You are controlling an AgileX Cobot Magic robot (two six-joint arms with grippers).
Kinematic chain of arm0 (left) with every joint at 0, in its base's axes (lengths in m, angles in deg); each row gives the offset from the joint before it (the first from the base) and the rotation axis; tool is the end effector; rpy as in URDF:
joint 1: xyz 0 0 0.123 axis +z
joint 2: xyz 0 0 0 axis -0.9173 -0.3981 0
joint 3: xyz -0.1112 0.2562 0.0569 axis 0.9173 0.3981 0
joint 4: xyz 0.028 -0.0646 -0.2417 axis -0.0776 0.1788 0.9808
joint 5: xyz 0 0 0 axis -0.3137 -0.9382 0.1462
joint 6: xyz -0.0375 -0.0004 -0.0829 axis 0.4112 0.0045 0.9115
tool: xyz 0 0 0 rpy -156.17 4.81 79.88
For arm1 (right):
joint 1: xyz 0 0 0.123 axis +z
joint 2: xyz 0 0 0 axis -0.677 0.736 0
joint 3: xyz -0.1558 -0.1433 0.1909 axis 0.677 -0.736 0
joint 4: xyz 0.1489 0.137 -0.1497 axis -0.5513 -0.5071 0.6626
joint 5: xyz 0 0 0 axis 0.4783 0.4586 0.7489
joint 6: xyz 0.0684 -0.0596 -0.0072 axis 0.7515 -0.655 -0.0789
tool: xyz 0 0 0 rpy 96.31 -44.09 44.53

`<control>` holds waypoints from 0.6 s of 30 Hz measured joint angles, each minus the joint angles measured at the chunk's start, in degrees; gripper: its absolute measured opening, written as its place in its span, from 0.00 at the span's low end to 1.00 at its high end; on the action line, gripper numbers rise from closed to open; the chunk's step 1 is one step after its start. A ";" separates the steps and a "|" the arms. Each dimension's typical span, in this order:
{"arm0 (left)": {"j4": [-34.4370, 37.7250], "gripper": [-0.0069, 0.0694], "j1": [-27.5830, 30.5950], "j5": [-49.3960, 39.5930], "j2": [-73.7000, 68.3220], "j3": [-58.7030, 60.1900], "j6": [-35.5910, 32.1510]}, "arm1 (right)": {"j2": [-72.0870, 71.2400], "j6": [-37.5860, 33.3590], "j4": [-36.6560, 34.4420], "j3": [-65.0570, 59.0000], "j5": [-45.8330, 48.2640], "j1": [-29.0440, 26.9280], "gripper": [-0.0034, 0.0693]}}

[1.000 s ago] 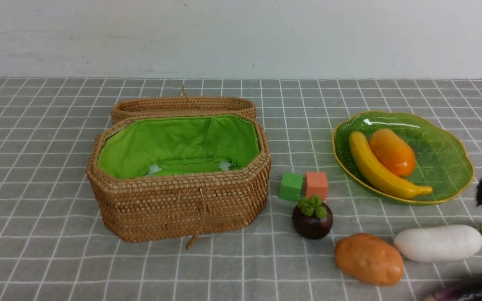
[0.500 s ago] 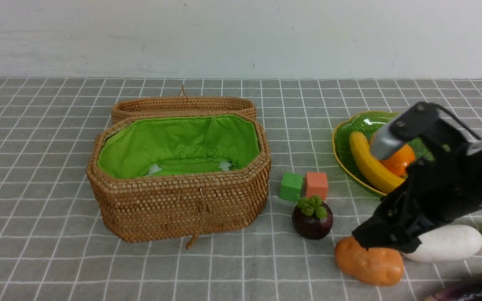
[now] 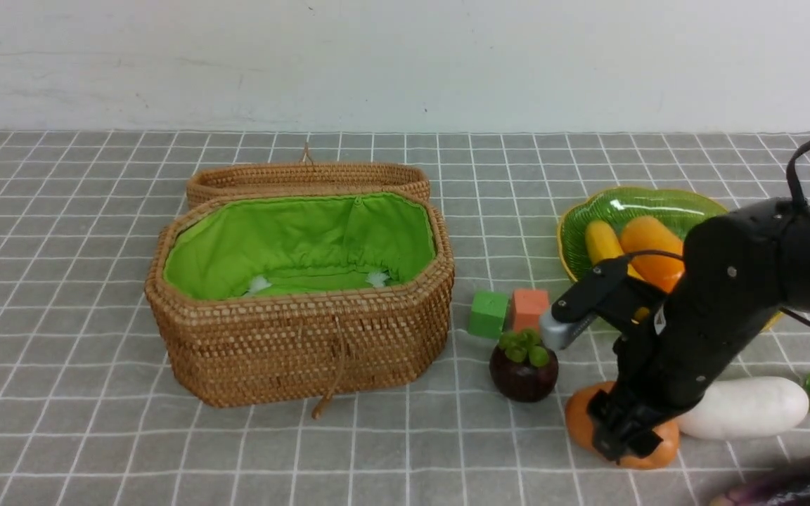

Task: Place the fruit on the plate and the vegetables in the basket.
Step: Use the right arm to grab a potato and put it into the left basket

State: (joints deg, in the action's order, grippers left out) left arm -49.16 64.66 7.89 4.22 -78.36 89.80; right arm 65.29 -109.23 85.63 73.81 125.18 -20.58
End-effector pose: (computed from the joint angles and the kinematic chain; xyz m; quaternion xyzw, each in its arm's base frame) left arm 0.0522 -0.0014 0.1686 -0.0469 0.8109 -0.0504 0.5811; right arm 0.3039 0.1272 0.1889 -0.3666 0.9219 0.0221 0.1232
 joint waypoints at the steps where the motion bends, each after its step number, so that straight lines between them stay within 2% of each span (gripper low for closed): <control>1: 0.00 0.17 0.00 0.00 0.00 0.00 0.00 | -0.06 0.00 -0.13 0.09 0.06 0.00 0.86; 5: 0.00 0.18 0.00 0.00 0.00 0.00 0.00 | -1.12 0.00 -2.63 2.45 4.42 0.07 0.86; 12: -0.09 0.18 0.00 0.00 0.00 0.00 0.00 | -6.72 0.00 -6.95 18.07 13.16 0.07 0.86; 15: -0.16 0.19 0.00 0.00 0.00 0.00 0.00 | -6.85 -1.12 -13.99 26.76 12.97 0.22 0.86; 17: -0.16 0.19 0.00 0.00 0.00 0.00 0.00 | -5.29 -5.16 -21.84 32.62 9.40 1.14 0.86; 18: -0.16 0.19 0.00 0.00 0.00 0.00 0.00 | -5.10 -5.16 -22.48 33.00 9.07 1.26 0.86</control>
State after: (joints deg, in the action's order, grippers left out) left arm -49.32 64.66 7.89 4.22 -78.36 89.80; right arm 60.20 -114.39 63.15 106.81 134.25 -19.32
